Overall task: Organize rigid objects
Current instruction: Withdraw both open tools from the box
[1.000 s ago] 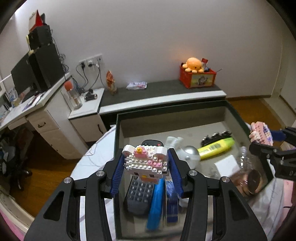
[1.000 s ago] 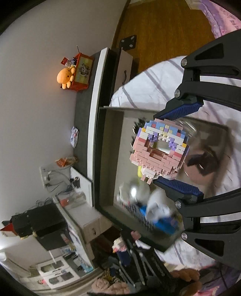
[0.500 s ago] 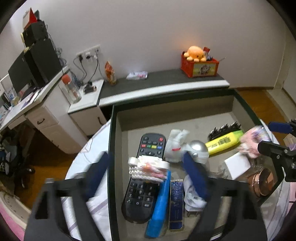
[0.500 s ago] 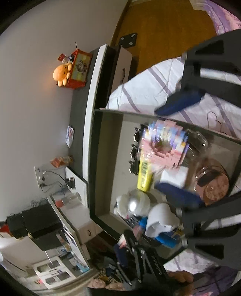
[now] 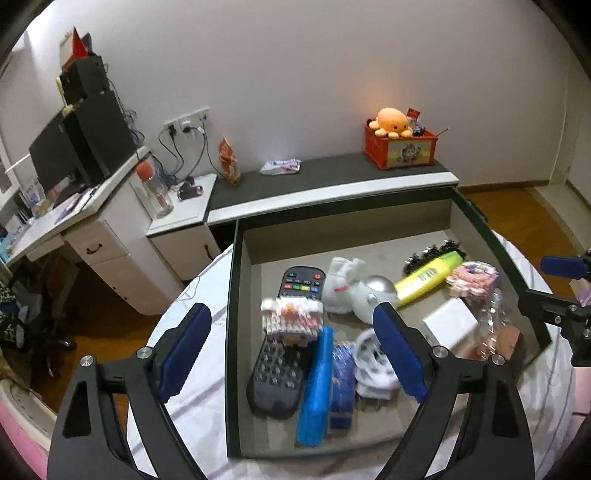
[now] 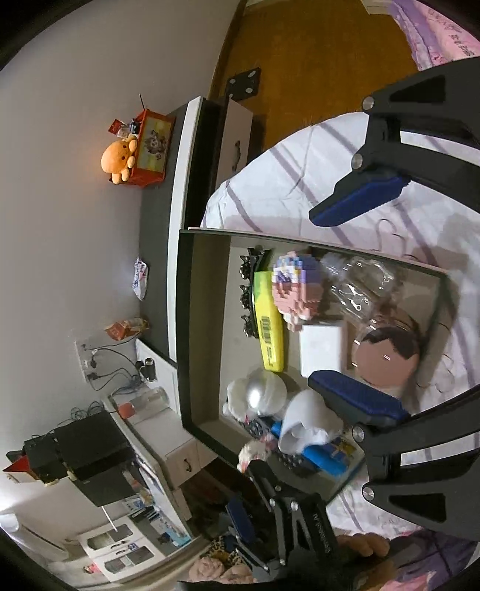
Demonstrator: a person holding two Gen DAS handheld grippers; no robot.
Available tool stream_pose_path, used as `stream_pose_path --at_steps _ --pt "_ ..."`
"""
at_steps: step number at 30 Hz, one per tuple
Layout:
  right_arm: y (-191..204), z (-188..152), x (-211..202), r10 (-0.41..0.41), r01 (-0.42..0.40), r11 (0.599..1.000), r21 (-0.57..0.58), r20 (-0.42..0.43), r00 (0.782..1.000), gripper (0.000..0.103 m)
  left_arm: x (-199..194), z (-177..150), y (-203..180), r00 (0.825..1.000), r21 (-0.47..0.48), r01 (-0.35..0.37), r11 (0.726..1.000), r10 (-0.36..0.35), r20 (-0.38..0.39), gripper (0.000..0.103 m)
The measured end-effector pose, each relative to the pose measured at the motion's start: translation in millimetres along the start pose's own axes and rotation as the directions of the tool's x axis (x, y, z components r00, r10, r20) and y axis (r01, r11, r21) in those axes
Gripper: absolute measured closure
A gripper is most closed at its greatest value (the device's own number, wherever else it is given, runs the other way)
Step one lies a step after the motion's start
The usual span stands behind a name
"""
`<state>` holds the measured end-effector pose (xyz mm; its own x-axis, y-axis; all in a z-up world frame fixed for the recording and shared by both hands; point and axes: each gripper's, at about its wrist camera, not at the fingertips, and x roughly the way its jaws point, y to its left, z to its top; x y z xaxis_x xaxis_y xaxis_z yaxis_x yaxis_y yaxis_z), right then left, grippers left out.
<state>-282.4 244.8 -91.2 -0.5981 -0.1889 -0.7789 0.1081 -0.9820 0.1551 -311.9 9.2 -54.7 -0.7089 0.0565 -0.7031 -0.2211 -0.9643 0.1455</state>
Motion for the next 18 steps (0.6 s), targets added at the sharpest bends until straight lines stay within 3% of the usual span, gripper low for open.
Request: stream_pose_path --at_steps 3,18 --pt "5.6 -7.9 -16.8 0.000 0.000 1.000 -0.002 0.007 1.000 0.021 -20.0 -8.6 -5.6 1.000 0.002 0.027 1.000 -0.027 0.004 0.012" --pt "54.1 -77.1 -119.6 -0.008 0.011 0.999 -0.034 0.083 0.997 0.021 -138.8 -62.5 -22.2 0.994 -0.030 0.028 0.999 -0.024 0.106 0.010"
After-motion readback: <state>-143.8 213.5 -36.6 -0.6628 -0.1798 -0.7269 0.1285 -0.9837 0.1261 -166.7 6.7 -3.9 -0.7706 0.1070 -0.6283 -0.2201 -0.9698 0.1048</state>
